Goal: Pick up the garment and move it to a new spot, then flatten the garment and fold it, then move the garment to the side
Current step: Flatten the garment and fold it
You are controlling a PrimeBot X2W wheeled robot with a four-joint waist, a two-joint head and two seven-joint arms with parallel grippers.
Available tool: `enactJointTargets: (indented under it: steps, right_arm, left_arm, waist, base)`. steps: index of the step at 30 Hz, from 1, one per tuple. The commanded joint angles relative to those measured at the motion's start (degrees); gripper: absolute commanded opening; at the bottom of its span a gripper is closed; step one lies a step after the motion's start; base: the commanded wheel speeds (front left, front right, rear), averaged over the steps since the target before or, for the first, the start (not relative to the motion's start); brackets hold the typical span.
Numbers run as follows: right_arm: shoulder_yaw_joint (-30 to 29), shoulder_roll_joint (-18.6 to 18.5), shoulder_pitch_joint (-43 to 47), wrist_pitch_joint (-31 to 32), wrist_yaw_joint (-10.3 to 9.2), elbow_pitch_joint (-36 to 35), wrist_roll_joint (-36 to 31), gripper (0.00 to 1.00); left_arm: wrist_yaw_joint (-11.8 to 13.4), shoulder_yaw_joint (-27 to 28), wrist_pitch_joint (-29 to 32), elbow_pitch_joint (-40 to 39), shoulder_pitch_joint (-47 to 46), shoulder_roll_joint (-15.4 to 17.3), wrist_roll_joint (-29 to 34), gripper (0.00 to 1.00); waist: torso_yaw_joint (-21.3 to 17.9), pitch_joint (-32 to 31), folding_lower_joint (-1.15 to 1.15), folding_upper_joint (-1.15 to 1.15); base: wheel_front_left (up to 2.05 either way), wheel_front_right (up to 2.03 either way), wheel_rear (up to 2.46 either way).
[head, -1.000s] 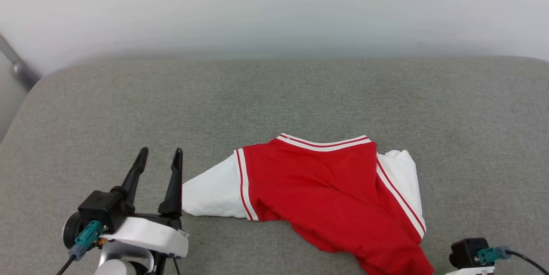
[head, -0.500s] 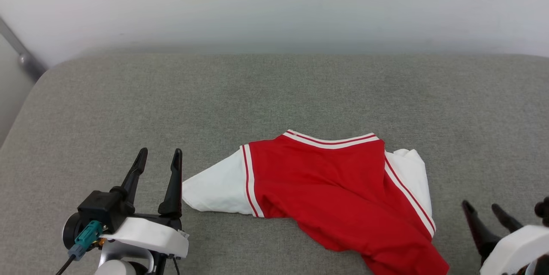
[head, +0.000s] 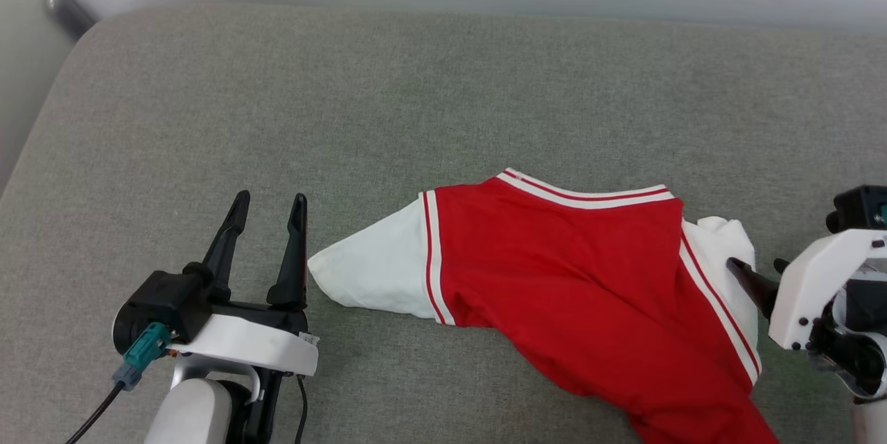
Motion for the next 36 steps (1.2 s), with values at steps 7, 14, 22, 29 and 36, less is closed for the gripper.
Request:
enactJointTargets:
  steps: [7, 14, 22, 29, 36]
  right_arm:
    - [1.51, 0.94, -5.46, 4.41, -0.04, 7.47, -2.7, 1.0]
    - [2.85, 3.28, -3.66, 9.26, -0.03, 13.11, -2.87, 0.17]
    - [4.55, 0.75, -5.08, 3.11, -0.03, 6.89, -1.77, 0.0]
    - [3.07, 0.19, -2.97, -1.37, -0.03, 2.3, -1.4, 0.0]
    - [1.68, 2.17, -1.52, -2.18, -0.03, -2.52, -1.34, 0.0]
  left_arm:
    - [-0.76, -0.34, -1.15, 1.8, -2.46, -0.69, -0.4, 1.0]
    - [-1.1, -0.15, -1.58, 3.5, -2.99, -0.94, -0.33, 1.0]
    - [-1.78, -1.34, -0.14, 5.57, -2.17, 0.25, -0.86, 1.0]
    - [-3.2, -2.21, 10.24, 4.9, -6.07, 5.02, -5.56, 1.0]
    - [-3.64, -8.35, 31.56, 2.66, -13.47, 14.25, -14.13, 1.0]
  waist:
    - [2.23, 3.77, 0.0, 0.0]
    - [2.67, 3.28, 0.0, 0.0]
    - [1.33, -0.11, 0.0, 0.0]
    - [0.14, -4.06, 0.0, 0.0]
    - [-2.51, -2.57, 0.0, 0.0]
  base:
    - [0.0, 0.0, 0.0]
    - [0.0, 0.0, 0.0]
    - [0.0, 0.0, 0.0]
    - [0.0, 0.0, 0.0]
    - [0.0, 0.0, 0.0]
